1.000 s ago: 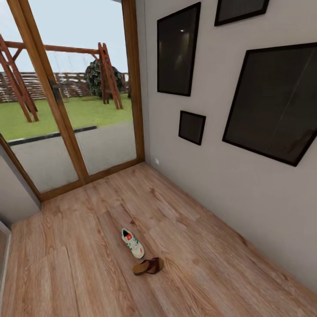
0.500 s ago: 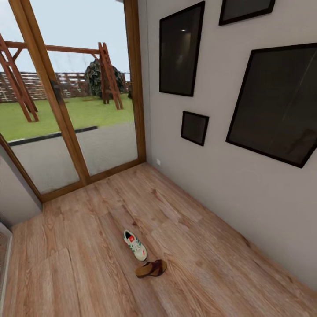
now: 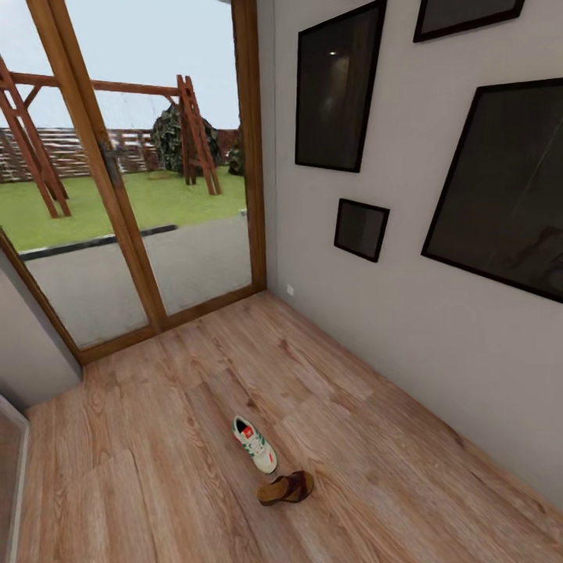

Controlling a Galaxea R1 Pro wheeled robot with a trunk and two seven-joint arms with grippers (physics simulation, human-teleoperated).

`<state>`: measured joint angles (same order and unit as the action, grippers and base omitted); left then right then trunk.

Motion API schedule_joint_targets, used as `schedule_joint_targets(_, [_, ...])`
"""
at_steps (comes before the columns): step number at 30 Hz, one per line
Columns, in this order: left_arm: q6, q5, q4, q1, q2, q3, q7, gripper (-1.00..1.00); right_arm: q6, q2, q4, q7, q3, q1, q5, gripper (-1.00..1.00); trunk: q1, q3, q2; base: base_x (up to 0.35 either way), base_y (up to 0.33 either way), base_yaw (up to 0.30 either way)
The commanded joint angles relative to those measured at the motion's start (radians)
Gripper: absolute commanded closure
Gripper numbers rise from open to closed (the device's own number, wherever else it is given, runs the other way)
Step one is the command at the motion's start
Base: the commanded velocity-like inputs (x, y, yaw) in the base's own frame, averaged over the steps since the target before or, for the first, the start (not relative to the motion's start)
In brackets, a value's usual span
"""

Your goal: Pick up the two gym shoes and the two sandals from the corridor floor and place them onto the hallstand (shoe rack) in the corridor, making sure they are on the rack and not on the floor. Arrange them so the two gym shoes are next to each other and the two sandals are next to each other.

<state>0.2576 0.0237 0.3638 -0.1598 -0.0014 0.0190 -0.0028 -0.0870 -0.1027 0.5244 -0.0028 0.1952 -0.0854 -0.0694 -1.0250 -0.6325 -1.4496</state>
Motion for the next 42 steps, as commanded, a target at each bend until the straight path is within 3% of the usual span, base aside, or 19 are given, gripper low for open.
schedule_joint_targets(1, [0.003,0.002,-0.001,-0.001,0.000,0.001,0.000,-1.00,-0.004,0.000,-0.001,0.000,0.000,0.000,-0.007,-1.00,0.000,-0.001,0.000,0.031,0.053,0.000])
schedule_joint_targets(42, [0.003,0.002,0.000,-0.001,0.000,0.001,0.000,-1.00,-0.004,0.000,-0.001,0.000,0.000,0.000,-0.007,-1.00,0.000,-0.001,0.000,0.087,0.089,0.000])
